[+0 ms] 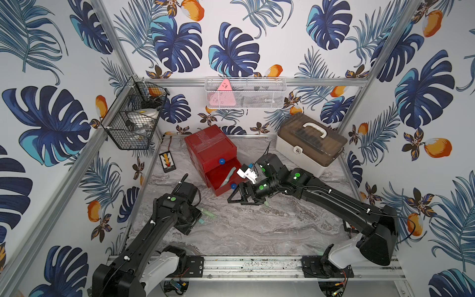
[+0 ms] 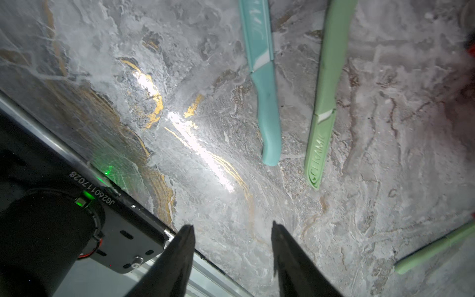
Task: Place the fruit knives into the drawer by color
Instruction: Pick up the fruit knife from the center of the board.
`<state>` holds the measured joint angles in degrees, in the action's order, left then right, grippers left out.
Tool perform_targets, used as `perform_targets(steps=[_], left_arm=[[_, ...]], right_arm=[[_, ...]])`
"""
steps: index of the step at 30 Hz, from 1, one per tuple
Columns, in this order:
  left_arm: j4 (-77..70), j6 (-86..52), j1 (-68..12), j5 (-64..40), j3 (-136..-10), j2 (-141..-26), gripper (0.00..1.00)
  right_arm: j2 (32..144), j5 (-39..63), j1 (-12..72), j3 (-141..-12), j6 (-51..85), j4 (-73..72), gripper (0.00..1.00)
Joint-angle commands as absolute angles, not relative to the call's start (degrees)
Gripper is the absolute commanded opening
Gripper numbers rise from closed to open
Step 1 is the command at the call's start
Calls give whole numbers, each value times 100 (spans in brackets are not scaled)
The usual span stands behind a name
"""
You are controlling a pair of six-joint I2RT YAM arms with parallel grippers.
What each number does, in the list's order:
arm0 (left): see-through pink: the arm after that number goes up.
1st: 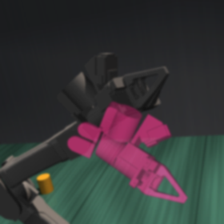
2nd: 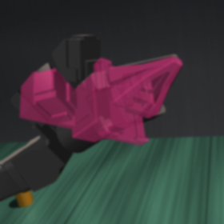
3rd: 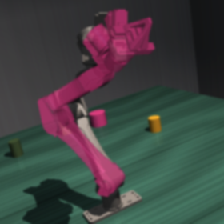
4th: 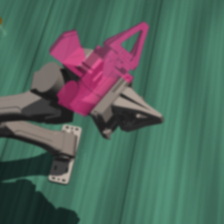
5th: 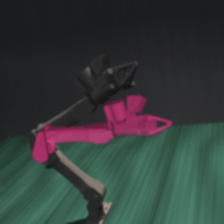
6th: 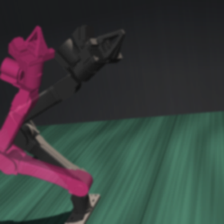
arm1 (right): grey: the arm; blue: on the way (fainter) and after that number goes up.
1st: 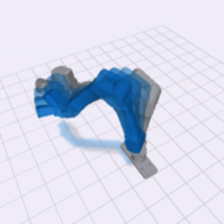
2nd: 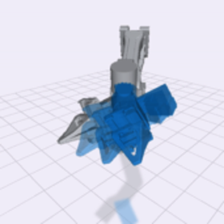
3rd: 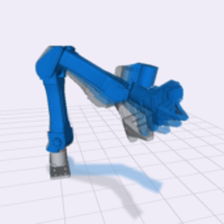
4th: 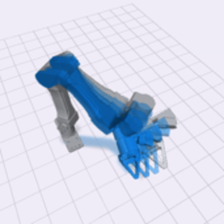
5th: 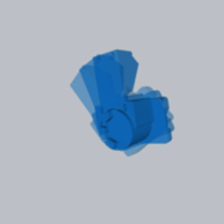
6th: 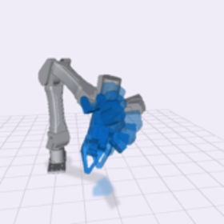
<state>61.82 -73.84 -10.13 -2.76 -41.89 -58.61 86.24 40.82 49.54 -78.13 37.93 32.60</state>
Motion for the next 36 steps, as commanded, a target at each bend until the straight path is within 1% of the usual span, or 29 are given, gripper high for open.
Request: perform_targets(steps=[1, 7, 11, 14, 24, 29, 33, 36], left_arm=[[5665, -7344, -760, -504, -4078, -6110, 51], [5374, -6877, -135, -591, -4052, -6641, 49], [5119, -6517, 453, -758, -4015, -6851, 50], [4968, -6330, 685, -867, -4007, -7109, 50], [4536, -6270, 835, -931, -3920, -7559, 51], [4543, -6224, 907, -867, -3957, -7902, 52], [4483, -6190, 940, -858, -4019, -8094, 51], [4526, -6092, 949, -809, -4053, -8255, 47]], right_arm=[[8600, 4093, 4966, -7779, 3667, 3226, 100], [8674, 4157, 4966, -7846, 3547, 3291, 100], [8732, 4193, 4961, -7898, 3472, 3346, 100], [8760, 4210, 4966, -7886, 3470, 3305, 100], [9033, 4219, 4957, -8112, 3440, 3279, 100], [9079, 4201, 4942, -8170, 3428, 3287, 100], [9066, 4201, 4913, -8139, 3479, 3219, 100], [9054, 4201, 4888, -8112, 3495, 3193, 100]])
